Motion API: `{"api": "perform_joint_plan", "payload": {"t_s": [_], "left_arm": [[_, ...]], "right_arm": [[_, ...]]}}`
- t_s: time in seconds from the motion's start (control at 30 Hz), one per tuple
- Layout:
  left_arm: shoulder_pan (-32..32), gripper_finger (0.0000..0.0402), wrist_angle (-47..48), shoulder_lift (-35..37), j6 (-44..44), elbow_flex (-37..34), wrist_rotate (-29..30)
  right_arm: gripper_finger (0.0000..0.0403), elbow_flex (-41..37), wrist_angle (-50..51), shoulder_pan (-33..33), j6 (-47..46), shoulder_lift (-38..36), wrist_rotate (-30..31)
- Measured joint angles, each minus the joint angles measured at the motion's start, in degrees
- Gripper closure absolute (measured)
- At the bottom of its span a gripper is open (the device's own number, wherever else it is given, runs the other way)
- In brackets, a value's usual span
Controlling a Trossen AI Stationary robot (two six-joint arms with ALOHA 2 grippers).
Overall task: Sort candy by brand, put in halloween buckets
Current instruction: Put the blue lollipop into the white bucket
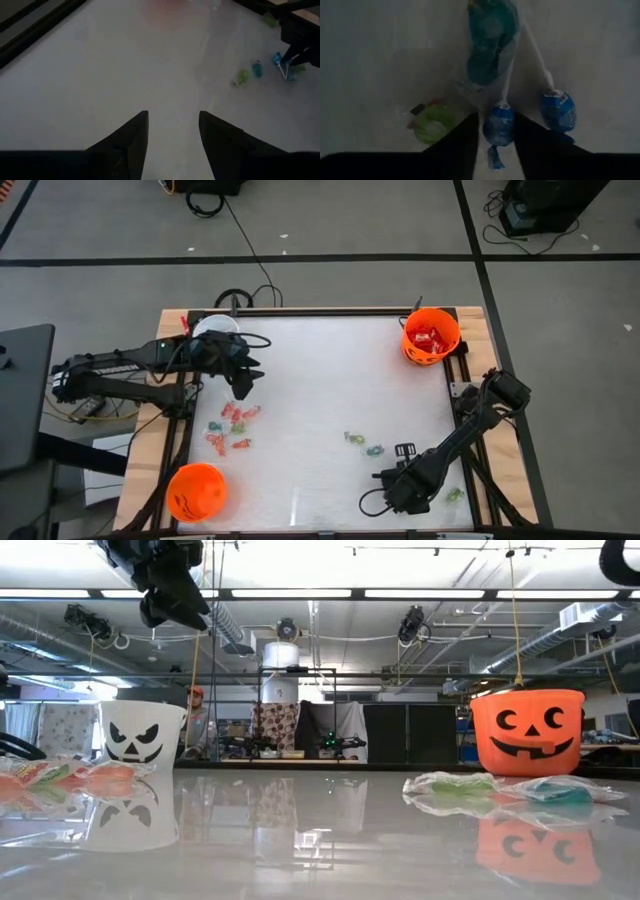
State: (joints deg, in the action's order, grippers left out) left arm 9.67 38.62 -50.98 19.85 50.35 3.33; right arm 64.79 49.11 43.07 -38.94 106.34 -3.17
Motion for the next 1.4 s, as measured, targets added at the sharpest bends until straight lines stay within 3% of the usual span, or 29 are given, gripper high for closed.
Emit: {"api": "perform_joint_plan", "payload": {"t_s": [0.1, 0.27, 0.53, 0.73, 0.93, 1.13, 1.4], "left_arm": [[0.0, 0.022, 0.0, -0.5, 0.1, 0.0, 0.0], [0.0, 0.022, -1.0, -1.0, 0.2, 0.0, -0.2], [0.0, 0.022, -11.3, -1.1, -1.4, 0.0, -7.1], [0.0, 0.022, -20.0, -1.1, -2.6, 0.0, -8.5], [0.0, 0.022, -21.1, -1.1, -4.7, 0.0, -10.4], [0.0, 0.022, -22.0, -1.1, -4.7, 0.0, -10.4], [0.0, 0.022, -27.6, -4.3, -4.6, 0.0, -7.8]], "right_arm": [[0.0327, 0.0, -0.1, -0.7, -0.8, 0.0, -0.2], [0.0328, 0.6, 0.5, -2.5, -4.3, -0.5, 1.3], [0.0328, 3.6, 1.2, -8.9, -9.8, -5.9, 20.1], [0.0326, 3.6, -9.3, -18.0, -10.1, -9.5, 28.1], [0.0324, 3.7, -26.0, -26.5, -4.3, -10.9, 33.0], [0.0322, 3.7, -42.9, -32.6, 5.7, -10.9, 32.7], [0.0322, 3.7, -56.1, -38.6, 21.7, -10.9, 27.5]]}}
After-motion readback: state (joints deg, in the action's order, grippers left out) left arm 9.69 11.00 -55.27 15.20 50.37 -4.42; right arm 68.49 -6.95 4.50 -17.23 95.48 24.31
